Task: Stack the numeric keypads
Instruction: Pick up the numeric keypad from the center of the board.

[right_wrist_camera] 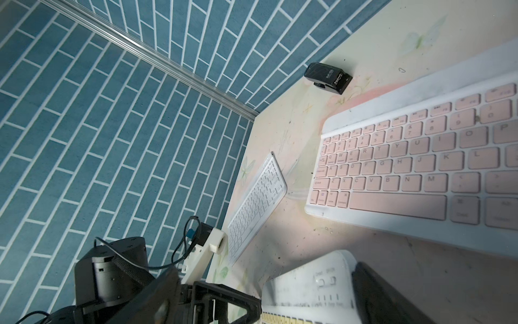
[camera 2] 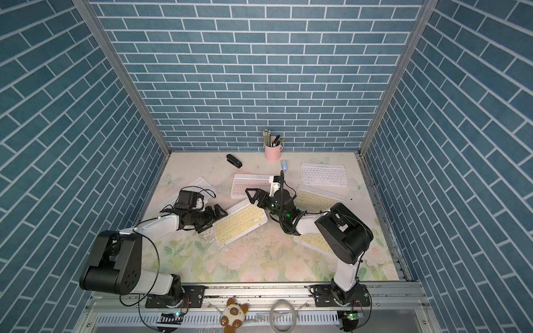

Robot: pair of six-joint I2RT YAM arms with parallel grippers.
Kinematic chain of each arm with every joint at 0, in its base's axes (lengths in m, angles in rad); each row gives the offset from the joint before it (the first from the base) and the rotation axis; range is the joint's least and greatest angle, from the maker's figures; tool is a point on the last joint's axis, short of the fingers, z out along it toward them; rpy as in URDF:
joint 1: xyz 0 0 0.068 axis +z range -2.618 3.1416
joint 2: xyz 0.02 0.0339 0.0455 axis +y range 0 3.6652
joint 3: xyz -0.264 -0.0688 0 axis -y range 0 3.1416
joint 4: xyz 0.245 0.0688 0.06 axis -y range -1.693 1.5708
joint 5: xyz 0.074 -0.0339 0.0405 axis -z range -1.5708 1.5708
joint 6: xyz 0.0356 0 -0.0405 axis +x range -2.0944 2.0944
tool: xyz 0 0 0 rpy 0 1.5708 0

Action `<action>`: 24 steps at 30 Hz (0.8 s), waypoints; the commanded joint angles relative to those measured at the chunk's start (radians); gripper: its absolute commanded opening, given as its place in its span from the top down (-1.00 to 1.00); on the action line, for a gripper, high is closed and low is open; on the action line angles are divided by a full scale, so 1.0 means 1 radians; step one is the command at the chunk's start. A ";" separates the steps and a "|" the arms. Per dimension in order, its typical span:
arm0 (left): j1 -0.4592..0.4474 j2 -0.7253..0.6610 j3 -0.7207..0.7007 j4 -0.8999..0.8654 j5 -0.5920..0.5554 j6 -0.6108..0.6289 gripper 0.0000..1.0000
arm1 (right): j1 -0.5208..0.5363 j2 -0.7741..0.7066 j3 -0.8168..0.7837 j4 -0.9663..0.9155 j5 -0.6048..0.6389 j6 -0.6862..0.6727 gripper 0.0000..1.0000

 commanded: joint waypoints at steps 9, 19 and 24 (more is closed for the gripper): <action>-0.019 0.022 -0.043 -0.014 0.045 -0.018 -0.99 | 0.100 0.036 0.039 0.024 -0.009 0.192 -0.90; -0.019 0.005 -0.048 -0.003 0.045 -0.021 -0.99 | 0.133 0.047 0.081 0.020 0.049 0.244 -0.89; -0.019 0.005 -0.049 0.005 0.048 -0.023 -0.99 | 0.148 0.053 0.086 0.034 0.081 0.283 -0.88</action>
